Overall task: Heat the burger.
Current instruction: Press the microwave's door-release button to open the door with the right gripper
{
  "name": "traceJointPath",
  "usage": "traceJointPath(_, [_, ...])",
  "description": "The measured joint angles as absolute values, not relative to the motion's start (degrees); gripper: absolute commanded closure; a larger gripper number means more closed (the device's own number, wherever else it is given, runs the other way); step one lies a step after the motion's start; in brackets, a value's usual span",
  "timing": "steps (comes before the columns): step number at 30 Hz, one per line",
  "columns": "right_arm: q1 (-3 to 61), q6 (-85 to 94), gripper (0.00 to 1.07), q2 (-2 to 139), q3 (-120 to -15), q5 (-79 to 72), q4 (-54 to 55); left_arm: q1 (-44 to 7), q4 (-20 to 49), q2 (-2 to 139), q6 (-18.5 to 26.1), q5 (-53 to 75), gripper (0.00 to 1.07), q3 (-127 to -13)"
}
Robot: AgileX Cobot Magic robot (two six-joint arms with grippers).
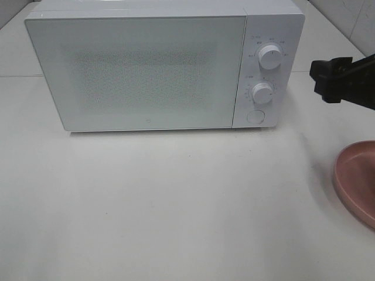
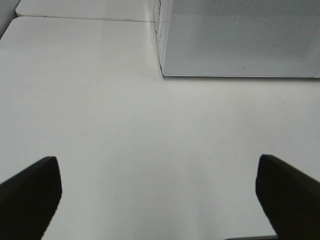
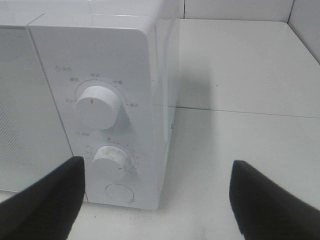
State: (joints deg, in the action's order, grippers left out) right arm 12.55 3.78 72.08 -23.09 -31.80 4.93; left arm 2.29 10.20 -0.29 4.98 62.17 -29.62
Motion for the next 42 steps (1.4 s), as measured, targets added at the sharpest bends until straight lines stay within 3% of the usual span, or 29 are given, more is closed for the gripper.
traceJointPath(7, [20.1, 13.5, 0.31, 72.1, -20.4, -36.8, 16.8, 2.3, 10.2, -0.3, 4.9, 62.2, 0.09, -29.6])
traceJointPath(9, [25.6, 19.0, 0.31, 72.1, -19.0, -42.0, 26.2, 2.3, 10.2, -0.3, 4.9, 62.2, 0.09, -29.6])
traceJointPath(15, [30.5, 23.9, 0.31, 72.4, -18.2, -46.9, 33.9, 2.3, 10.2, -0.3, 4.9, 62.2, 0.09, -29.6])
traceJointPath(17, [36.0, 27.6, 0.31, 74.5, -18.0, -50.5, 41.0, 2.3, 10.2, -0.3, 4.9, 62.2, 0.09, -29.6])
traceJointPath(20, [37.1, 28.1, 0.31, 75.1, -18.0, -51.3, 42.5, 2.3, 10.2, -0.3, 4.9, 62.2, 0.09, -29.6])
traceJointPath(25, [45.1, 28.6, 0.31, 81.0, -18.0, -57.2, 53.1, 2.3, 10.2, -0.3, 4.9, 62.2, 0.09, -29.6])
traceJointPath(33, [49.0, 27.2, 0.31, 86.8, -18.1, -58.6, 54.7, 2.3, 10.2, -0.3, 4.9, 62.2, 0.09, -29.6])
traceJointPath(42, [49.0, 21.9, 0.32, 89.3, -18.1, -59.9, 54.7, 2.3, 10.2, -0.3, 4.9, 62.2, 0.09, -29.6])
